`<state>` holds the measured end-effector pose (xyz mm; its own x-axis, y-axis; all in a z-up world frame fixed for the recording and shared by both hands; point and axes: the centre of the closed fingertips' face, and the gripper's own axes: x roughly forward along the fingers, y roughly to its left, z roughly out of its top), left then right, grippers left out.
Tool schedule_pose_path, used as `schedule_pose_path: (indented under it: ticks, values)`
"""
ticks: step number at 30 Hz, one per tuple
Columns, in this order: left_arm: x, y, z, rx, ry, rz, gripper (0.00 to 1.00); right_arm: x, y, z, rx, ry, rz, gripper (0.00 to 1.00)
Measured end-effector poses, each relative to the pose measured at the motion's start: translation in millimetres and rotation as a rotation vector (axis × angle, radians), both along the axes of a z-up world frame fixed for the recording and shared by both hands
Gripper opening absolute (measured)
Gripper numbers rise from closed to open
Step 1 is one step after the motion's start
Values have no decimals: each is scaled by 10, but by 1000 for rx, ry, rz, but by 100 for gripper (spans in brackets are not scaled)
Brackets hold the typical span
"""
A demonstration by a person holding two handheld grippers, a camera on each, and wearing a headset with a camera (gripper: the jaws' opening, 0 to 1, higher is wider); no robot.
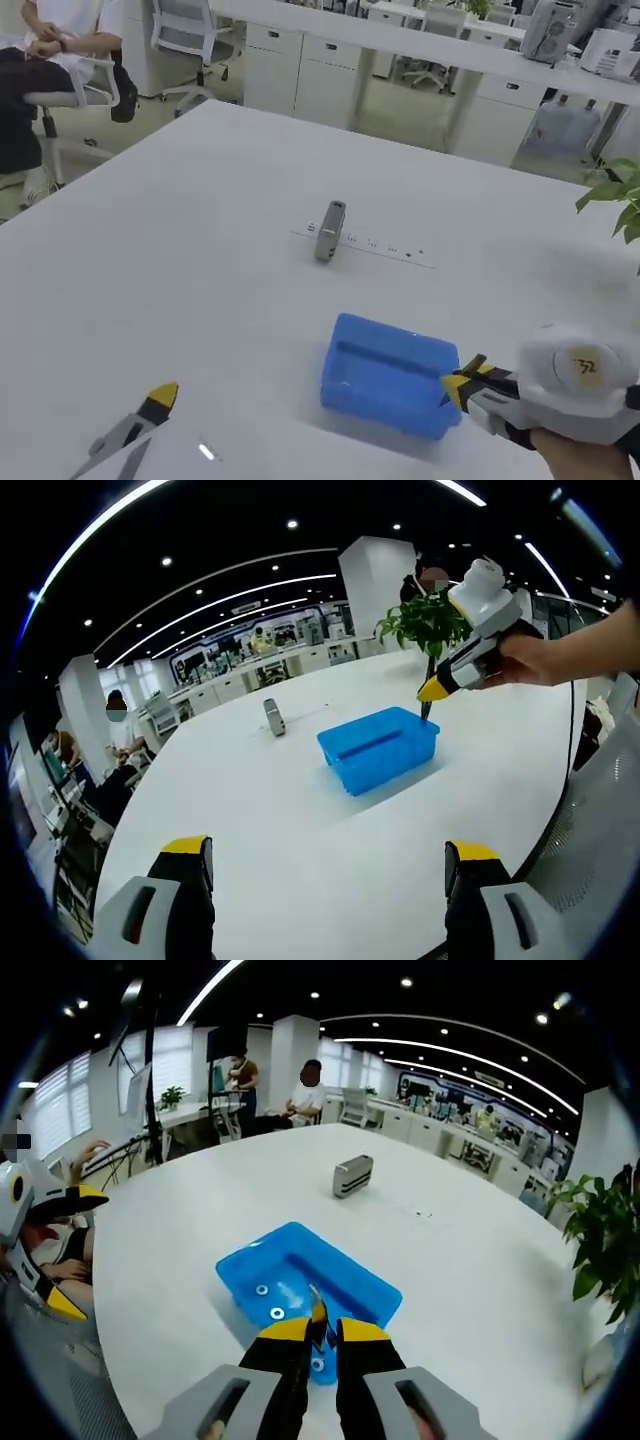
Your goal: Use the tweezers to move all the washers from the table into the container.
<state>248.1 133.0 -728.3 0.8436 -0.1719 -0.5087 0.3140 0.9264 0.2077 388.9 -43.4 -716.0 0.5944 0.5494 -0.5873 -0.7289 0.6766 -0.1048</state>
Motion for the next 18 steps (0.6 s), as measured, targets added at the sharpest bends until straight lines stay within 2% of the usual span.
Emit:
schedule_pose_path:
  ticks: [4,8,11,13,14,18]
  values:
    - [0,-10,-5,-1,1,-4,99,-139,-6,207,28,-16,12,5]
    - [-6,-27,-21,8,8,-15,99,-321,4,240,4,-13,47,5]
    - [-2,-34,20,0,-11,-19,94,-510,25,165,-44,-7,94,5]
    - [-5,-39,4,-3,-2,-19,93,-627,45,84,-77,13,127,5]
    - [-9,-47,-11,-4,6,-22,94,-717,54,3,-111,29,153,5]
    - [-11,-57,-23,6,9,-29,94,-950,75,-229,-175,50,185,5]
